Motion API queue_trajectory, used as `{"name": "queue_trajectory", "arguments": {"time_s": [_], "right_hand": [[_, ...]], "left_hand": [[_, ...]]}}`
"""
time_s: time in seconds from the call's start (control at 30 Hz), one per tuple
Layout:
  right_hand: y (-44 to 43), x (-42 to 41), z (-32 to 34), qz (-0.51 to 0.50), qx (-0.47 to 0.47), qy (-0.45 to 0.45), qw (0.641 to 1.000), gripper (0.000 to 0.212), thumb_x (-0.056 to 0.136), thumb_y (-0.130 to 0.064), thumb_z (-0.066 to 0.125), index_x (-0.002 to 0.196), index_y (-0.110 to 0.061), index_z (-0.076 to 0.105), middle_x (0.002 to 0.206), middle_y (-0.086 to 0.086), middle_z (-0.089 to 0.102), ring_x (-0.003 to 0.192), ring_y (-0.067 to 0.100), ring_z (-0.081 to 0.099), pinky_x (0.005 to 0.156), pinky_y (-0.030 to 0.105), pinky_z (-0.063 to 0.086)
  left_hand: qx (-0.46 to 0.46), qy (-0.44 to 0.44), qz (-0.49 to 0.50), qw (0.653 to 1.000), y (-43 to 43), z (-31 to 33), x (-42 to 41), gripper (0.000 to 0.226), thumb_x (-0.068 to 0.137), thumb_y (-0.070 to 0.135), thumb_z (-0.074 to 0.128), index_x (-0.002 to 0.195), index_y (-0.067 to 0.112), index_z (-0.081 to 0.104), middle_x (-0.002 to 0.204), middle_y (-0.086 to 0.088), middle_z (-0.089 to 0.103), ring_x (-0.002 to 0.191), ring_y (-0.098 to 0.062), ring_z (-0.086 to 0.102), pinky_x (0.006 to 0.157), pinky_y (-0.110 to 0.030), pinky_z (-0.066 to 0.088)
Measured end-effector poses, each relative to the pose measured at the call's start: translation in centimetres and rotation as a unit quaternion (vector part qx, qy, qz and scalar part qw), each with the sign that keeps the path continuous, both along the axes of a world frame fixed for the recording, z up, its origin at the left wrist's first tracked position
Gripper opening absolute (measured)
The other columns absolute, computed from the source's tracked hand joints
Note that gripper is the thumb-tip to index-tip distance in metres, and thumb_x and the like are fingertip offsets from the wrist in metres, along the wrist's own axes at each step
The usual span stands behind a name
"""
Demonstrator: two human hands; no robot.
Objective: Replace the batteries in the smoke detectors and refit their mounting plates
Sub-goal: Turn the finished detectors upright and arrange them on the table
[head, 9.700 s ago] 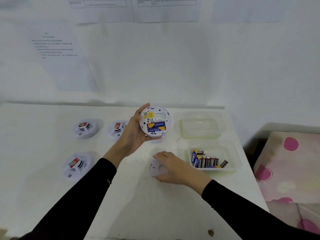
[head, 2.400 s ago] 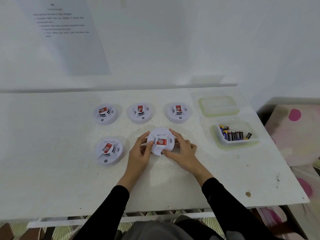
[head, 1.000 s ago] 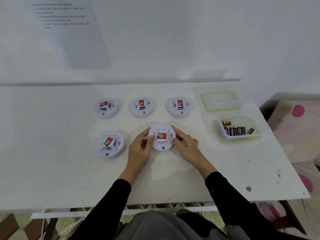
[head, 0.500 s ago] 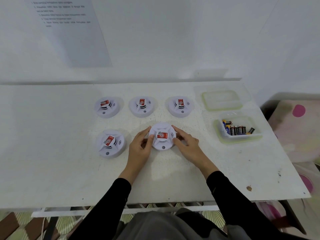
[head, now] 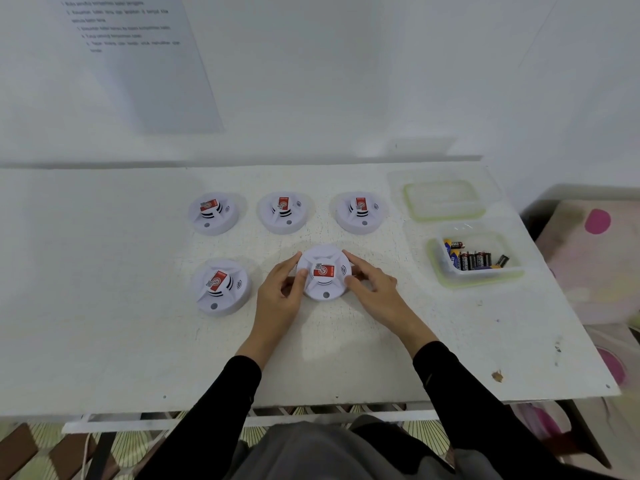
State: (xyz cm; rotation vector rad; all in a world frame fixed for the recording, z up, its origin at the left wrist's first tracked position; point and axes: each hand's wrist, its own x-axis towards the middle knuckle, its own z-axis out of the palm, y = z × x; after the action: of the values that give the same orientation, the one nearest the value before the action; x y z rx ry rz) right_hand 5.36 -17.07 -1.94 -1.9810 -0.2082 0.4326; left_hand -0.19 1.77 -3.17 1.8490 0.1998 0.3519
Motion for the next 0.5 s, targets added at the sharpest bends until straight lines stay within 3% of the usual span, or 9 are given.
{"name": "queue_trajectory", "arguments": {"time_s": [0.2, 0.43, 0.5], "right_hand": [[0.0, -0.04, 0.08, 0.002, -0.006, 0.006, 1.0, 0.046, 0.091, -0.044, 0.047, 0.134, -0.058, 0.04, 0.117, -0.015, 0.062, 0.123, 0.014, 0.044, 0.099, 0.014, 0.015], [0.04, -0.16, 0.31, 0.001, -0.014, -0.003, 1.0, 0.045, 0.093, -0.041, 0.047, 0.135, -0.056, 0.041, 0.116, -0.016, 0.062, 0.121, 0.01, 0.046, 0.104, 0.023, 0.017], [0.15, -0.33, 0.51, 0.002, -0.021, -0.015, 1.0, 0.044, 0.095, -0.037, 0.047, 0.137, -0.052, 0.041, 0.118, -0.018, 0.06, 0.119, 0.007, 0.046, 0.104, 0.019, 0.016]], "left_hand": [[0.001, 0.003, 0.0, 1.0, -0.05, -0.02, 0.02, 0.036, 0.099, 0.019, 0.058, 0.135, 0.015, 0.059, 0.127, 0.004, 0.063, 0.108, 0.007, 0.061, 0.084, -0.011, 0.049], [0.005, 0.001, -0.002, 1.0, 0.01, -0.24, 0.02, 0.035, 0.099, 0.021, 0.058, 0.134, 0.023, 0.058, 0.128, 0.006, 0.063, 0.11, 0.001, 0.062, 0.086, -0.015, 0.051], [0.008, 0.0, 0.001, 1.0, 0.01, -0.24, 0.05, 0.034, 0.099, 0.02, 0.058, 0.133, 0.023, 0.058, 0.128, 0.006, 0.063, 0.109, 0.003, 0.062, 0.085, -0.012, 0.049]]}}
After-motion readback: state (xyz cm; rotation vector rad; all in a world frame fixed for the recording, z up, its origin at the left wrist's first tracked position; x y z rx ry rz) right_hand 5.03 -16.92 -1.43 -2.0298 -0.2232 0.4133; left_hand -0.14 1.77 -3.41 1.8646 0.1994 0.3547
